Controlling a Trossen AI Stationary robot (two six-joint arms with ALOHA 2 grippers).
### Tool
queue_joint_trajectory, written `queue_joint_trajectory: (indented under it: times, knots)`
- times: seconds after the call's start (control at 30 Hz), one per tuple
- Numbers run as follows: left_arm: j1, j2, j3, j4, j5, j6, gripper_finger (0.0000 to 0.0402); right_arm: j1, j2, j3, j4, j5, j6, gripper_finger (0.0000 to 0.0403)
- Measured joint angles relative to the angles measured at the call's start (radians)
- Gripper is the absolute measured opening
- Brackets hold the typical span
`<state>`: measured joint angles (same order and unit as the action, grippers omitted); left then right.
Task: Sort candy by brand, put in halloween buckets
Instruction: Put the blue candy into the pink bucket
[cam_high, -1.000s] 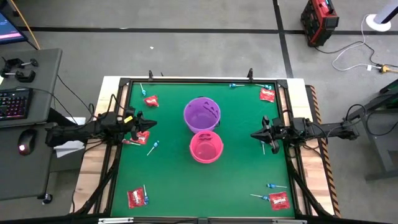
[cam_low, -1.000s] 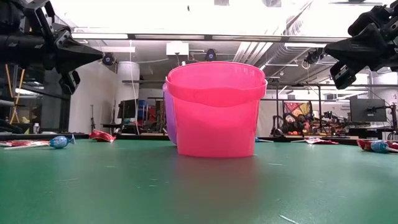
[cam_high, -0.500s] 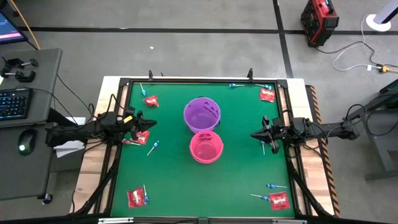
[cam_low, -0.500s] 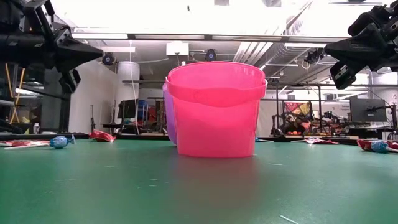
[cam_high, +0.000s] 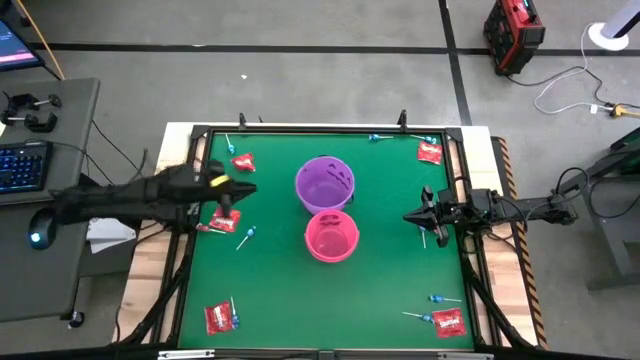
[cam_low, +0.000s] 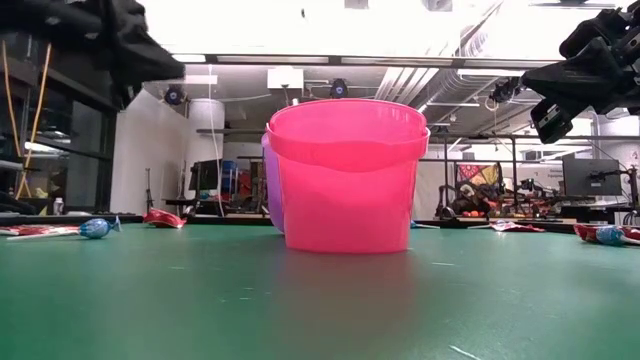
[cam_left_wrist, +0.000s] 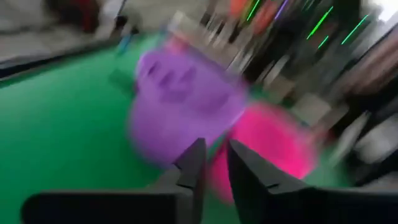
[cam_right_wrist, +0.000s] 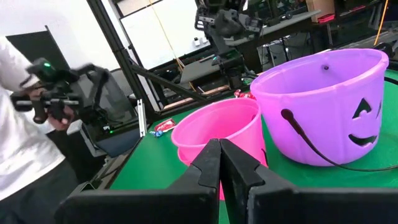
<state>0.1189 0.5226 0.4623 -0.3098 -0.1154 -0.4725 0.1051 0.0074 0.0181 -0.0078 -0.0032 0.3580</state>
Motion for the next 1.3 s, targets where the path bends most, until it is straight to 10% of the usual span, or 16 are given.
queue_joint_trajectory:
  times: [0.3,0.57,1.3]
  knots:
    - [-0.019,0.539,0.261,-0.624,0.052,-0.128,0.0160,0.000,0.000,0.000,0.000,0.000,0.000,0.0000]
    - [-0.146,0.723,0.282,-0.583,0.107,-0.432,0.0193,0.000,0.000,0.000,0.000,0.000,0.000,0.0000]
    - [-0.270,1.047,0.315,-0.516,0.037,-0.408,0.0175,0.000,0.000,0.000,0.000,0.000,0.000,0.0000]
